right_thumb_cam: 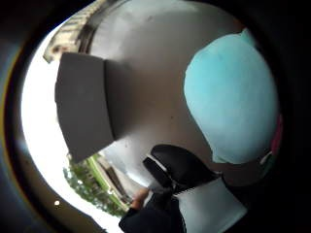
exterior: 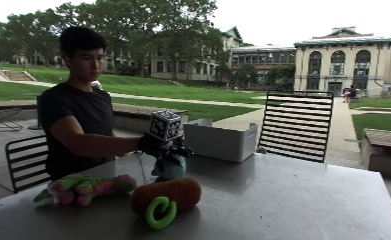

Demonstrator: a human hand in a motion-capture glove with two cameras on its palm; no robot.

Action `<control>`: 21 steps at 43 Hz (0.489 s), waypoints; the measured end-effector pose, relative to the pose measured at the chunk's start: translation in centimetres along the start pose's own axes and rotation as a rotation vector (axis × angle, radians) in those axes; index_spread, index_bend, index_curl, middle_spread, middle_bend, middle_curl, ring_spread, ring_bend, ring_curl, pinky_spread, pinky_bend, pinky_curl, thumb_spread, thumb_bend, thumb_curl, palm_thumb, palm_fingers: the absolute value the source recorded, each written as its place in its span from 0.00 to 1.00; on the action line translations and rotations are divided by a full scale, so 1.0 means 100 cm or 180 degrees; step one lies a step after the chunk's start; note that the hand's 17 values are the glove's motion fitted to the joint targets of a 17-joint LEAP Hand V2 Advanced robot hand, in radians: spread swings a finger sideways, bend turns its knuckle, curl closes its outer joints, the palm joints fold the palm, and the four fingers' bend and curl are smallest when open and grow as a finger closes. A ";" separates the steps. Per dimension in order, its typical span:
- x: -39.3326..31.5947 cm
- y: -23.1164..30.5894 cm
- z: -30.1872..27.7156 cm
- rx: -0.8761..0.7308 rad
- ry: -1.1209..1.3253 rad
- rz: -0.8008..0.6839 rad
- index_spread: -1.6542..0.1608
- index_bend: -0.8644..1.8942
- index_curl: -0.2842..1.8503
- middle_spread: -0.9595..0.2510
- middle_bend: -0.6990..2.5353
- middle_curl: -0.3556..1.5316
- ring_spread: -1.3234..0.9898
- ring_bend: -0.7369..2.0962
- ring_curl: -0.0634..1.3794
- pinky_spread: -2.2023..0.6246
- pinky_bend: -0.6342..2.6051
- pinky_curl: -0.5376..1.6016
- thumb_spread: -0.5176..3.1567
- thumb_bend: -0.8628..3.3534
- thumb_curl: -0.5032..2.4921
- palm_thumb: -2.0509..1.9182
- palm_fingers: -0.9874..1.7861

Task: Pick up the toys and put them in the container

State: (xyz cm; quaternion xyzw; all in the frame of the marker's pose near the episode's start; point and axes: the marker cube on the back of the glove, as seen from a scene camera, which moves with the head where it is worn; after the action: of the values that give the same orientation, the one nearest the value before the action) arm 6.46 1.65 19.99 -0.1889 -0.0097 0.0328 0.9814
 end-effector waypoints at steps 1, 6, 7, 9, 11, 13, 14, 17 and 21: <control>0.000 -0.001 0.003 -0.0037 0.0026 0.0015 0.74 0.35 0.20 0.76 0.26 0.31 0.57 0.34 0.13 0.81 0.51 0.42 0.41 0.20 0.23 0.52 0.34; 0.001 -0.002 0.019 -0.0201 0.0187 0.0104 0.73 0.36 0.21 0.78 0.20 0.27 0.58 0.37 0.15 0.77 0.64 0.46 0.44 0.24 0.25 0.59 0.33; 0.002 -0.002 0.020 -0.0221 0.0204 0.0109 0.73 0.35 0.20 0.79 0.20 0.26 0.58 0.39 0.17 0.75 0.66 0.47 0.44 0.25 0.26 0.60 0.34; 0.004 -0.003 0.022 -0.0268 0.0238 0.0110 0.73 0.35 0.20 0.79 0.20 0.25 0.58 0.41 0.17 0.73 0.70 0.47 0.44 0.25 0.26 0.61 0.34; 0.006 -0.004 0.024 -0.0331 0.0282 0.0109 0.73 0.34 0.20 0.80 0.19 0.23 0.57 0.48 0.22 0.69 0.74 0.49 0.45 0.27 0.27 0.64 0.37; 0.006 -0.004 0.028 -0.0386 0.0314 0.0112 0.73 0.35 0.20 0.80 0.19 0.21 0.56 0.54 0.24 0.67 0.75 0.49 0.46 0.28 0.27 0.66 0.38; 0.006 -0.004 0.029 -0.0401 0.0321 0.0113 0.73 0.35 0.20 0.80 0.19 0.21 0.56 0.57 0.26 0.66 0.76 0.49 0.46 0.28 0.28 0.67 0.38; 0.008 -0.004 0.031 -0.0396 0.0317 0.0102 0.73 0.36 0.20 0.81 0.20 0.19 0.55 0.62 0.29 0.64 0.77 0.49 0.47 0.29 0.28 0.68 0.37; 0.010 -0.005 0.028 -0.0278 0.0300 0.0121 0.72 0.40 0.22 0.83 0.20 0.18 0.49 0.72 0.34 0.62 0.74 0.47 0.48 0.32 0.31 0.73 0.45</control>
State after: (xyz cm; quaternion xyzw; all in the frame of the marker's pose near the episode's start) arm 7.40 2.31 22.74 -0.2331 0.0387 0.0420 0.9708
